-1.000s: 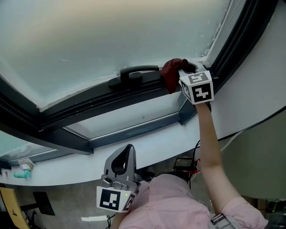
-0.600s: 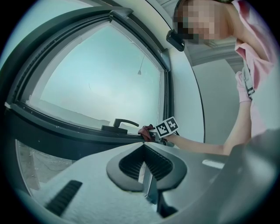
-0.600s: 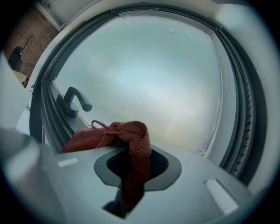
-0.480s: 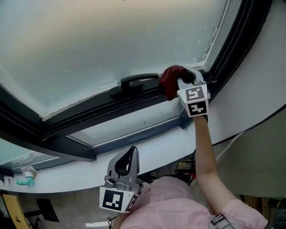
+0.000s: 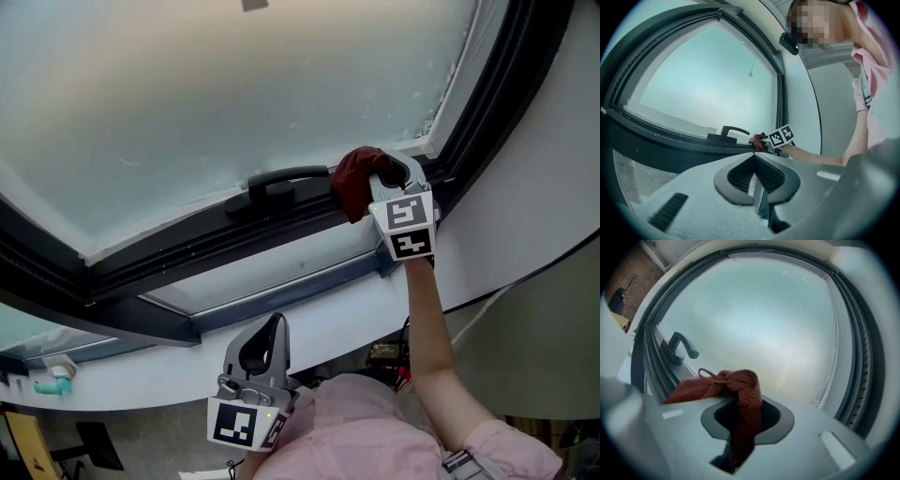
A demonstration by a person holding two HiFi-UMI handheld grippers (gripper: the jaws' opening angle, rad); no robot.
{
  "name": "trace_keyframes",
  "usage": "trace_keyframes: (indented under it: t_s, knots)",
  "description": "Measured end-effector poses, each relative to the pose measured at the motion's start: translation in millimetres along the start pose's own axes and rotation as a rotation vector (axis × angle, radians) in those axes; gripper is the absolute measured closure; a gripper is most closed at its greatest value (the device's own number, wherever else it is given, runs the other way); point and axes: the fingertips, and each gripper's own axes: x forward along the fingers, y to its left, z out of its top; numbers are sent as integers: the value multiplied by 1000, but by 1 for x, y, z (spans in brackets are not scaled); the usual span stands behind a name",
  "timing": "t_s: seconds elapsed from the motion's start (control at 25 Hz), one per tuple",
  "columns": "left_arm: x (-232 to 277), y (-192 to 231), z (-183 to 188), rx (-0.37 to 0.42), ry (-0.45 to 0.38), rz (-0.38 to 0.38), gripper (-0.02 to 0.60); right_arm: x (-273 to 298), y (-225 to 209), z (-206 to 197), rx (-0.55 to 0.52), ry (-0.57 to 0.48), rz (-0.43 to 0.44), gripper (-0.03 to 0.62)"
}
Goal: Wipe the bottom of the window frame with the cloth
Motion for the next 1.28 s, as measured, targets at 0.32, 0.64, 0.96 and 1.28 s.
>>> trace_keyframes:
  t_s: [0.32,0.64,0.96,1.28]
  knots:
    - [11,3,1,-2,-2,-1,582,0,-8,-4,7,18,-11,528]
    - [20,7,0,15,-7,-21,581,-2,-56,-33,64,67,-95,528]
    - [14,24,-7,11,-12,14,581,-2,-59,-35,61,61,-77,528]
    - [1,40,-16,-15,-16,64,581,2,-65,-40,98,84,-82,528]
